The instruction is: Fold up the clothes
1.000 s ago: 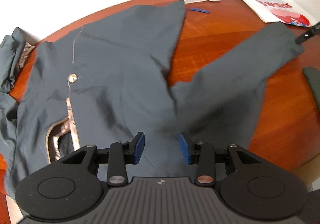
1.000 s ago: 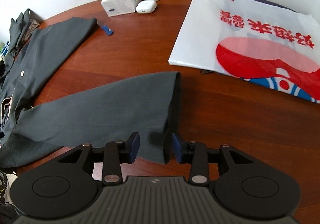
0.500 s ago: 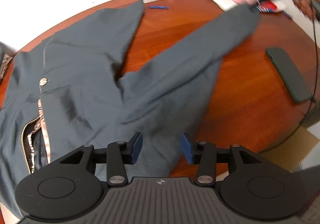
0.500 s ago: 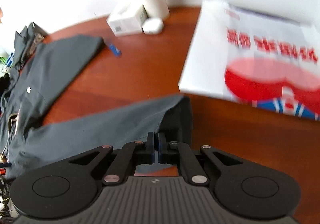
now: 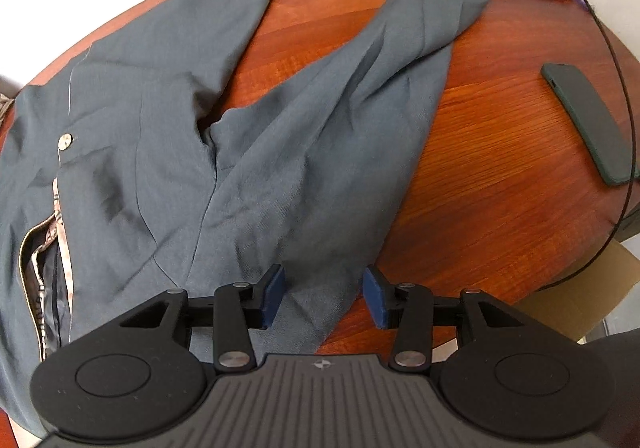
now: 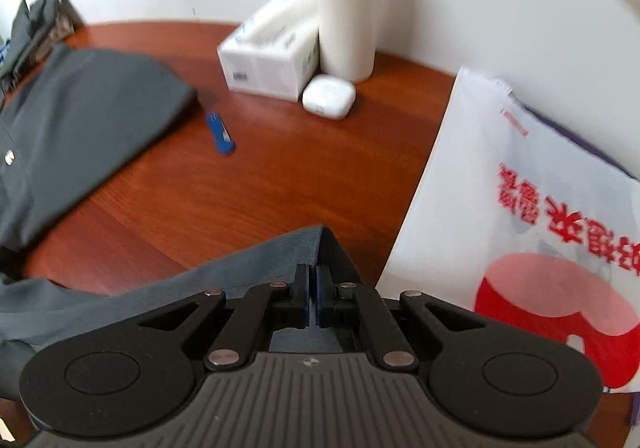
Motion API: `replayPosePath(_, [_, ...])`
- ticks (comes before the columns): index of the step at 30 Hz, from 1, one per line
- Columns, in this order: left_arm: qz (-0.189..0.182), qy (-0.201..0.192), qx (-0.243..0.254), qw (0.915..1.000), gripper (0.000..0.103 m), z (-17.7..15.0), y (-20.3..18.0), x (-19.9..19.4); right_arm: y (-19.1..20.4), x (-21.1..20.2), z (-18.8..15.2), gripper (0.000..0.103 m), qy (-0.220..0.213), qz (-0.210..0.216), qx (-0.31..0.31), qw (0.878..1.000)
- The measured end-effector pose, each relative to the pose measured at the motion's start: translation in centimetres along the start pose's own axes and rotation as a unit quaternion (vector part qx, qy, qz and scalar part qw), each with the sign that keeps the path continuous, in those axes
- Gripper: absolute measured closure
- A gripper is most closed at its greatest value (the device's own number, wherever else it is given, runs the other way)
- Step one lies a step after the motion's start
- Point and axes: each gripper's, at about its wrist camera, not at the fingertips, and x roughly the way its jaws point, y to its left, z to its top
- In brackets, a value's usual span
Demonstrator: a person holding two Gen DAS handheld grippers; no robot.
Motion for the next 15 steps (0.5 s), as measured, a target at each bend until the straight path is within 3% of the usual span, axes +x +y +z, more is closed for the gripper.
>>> replayPosePath(2, [0.000,0.000,0.004,1.0000,0.060,0.0,-0.1,0.1,-0.4,-0.3,0.0,0.087,-0.011,0.003,0.002,1.000])
replayPosePath(4, [-0.003,-0.002,0.010,0.9999,0.071,0.0,-0.3,0.1,-0.5,-1.6,-0.1,0.077,-0.027,0.005,0.003,1.000])
replayPosePath(8, [-0.007,-0.005,0.019,0.9998,0.079,0.1,-0.4,0.1,-1.2,-3.6,-1.3,0.062,-0.028,0.019,-0.009,0.999])
replayPosePath(15, [-0.015,-0.005,0.012,0.9998,0.093,0.5,-0.1,0.2,-2.5,-4.1,-4.4,0.060,0.002,0.015,-0.044,0.999])
